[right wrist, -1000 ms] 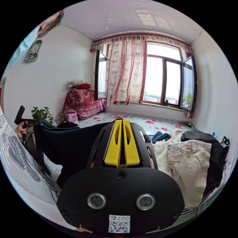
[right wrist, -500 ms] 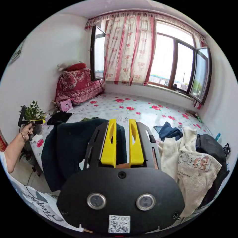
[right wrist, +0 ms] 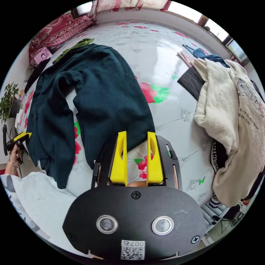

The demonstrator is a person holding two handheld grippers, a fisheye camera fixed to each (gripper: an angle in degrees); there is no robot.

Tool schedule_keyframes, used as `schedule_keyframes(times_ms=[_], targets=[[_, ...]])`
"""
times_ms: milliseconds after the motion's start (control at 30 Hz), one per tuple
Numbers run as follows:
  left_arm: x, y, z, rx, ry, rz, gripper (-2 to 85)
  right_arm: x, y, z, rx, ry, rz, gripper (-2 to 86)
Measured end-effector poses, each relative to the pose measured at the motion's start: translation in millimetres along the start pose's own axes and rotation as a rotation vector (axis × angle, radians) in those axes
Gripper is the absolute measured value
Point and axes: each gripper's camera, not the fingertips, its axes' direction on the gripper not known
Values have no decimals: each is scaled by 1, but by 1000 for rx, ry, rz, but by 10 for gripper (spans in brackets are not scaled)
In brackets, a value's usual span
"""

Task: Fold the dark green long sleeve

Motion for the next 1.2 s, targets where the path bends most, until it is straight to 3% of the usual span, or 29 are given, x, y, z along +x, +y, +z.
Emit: schedule_keyframes(times_ms=[67,167,233,300,367,467,533,600,700,800,933,1033,1200], targets=[[-2,-13,-1,-28,-30,19,57,-5,-11,0,-39,-1,-50,49],[-58,-37,-2,-99,-292,-16,15,18,-34,-14,-69,129,-63,23],[-114,-42,-23,-87,-368,-138,13,61,-45,-44,30,225,66,19],[-166,-40,-60,-18,-377,-298,18,119,-51,-90,147,437,351,21],[-205,-29,-106,61,-359,-456,44,145,-52,-115,160,518,422,32],[-195,-12,-135,186,-259,-457,64,146,-36,-140,262,230,332,46],[-148,2,-131,243,-28,-366,73,124,-21,-134,272,0,232,54],[-97,11,-109,219,167,-276,83,72,1,-105,186,-275,71,68],[-3,20,-66,86,341,-113,106,-7,27,-69,26,-434,-142,81],[65,21,-45,-25,337,26,119,-62,40,-54,-64,-427,-283,87],[114,11,-48,-78,99,195,92,-91,40,-41,-129,-420,-353,78],[117,13,-53,-70,86,227,20,-105,39,-38,-134,-331,-429,45],[89,67,-74,-91,-67,208,0,-96,56,-54,-177,-282,-583,5]])
